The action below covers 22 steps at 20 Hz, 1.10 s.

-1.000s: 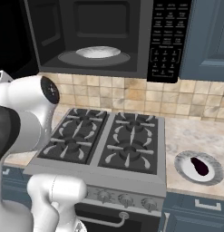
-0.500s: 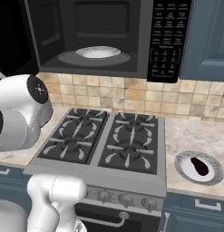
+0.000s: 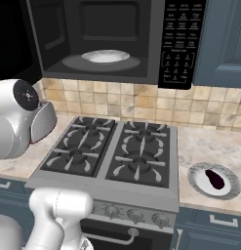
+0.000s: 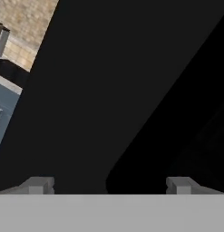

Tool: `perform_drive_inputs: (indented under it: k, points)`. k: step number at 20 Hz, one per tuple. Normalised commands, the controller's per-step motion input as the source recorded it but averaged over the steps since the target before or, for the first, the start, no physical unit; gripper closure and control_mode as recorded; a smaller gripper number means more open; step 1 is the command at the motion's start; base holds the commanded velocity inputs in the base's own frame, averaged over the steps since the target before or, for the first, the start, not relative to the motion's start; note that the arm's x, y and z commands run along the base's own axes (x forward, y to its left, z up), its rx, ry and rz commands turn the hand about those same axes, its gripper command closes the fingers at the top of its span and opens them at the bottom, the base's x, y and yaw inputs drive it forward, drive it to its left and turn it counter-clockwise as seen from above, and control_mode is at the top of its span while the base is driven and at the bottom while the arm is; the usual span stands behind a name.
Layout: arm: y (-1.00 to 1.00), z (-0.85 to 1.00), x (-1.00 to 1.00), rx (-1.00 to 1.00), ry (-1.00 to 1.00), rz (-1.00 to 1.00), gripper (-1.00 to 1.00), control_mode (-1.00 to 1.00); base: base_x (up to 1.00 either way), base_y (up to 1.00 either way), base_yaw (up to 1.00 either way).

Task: Pick the eggplant from the counter and place it in the microwave. Then turn on the microwave.

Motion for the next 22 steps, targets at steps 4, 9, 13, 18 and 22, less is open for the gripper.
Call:
perform_drive_inputs:
  k: [4, 9, 13, 18, 22]
  points:
    - [0.24, 0.00, 0.13, 0.00, -0.04, -0.04, -1.00, -1.00, 0.00, 0.00, 0.00]
    - [0.23, 0.00, 0.14, 0.00, -0.04, -0.03, -1.00, -1.00, 0.00, 0.00, 0.00]
    - [0.22, 0.00, 0.14, 0.00, -0.04, -0.03, -1.00, -1.00, 0.00, 0.00, 0.00]
    - [0.18, 0.00, 0.14, 0.00, -0.02, -0.04, -1.00, -1.00, 0.00, 0.00, 0.00]
    - [0.06, 0.00, 0.07, 0.00, 0.00, -0.02, -1.00, -1.00, 0.00, 0.00, 0.00]
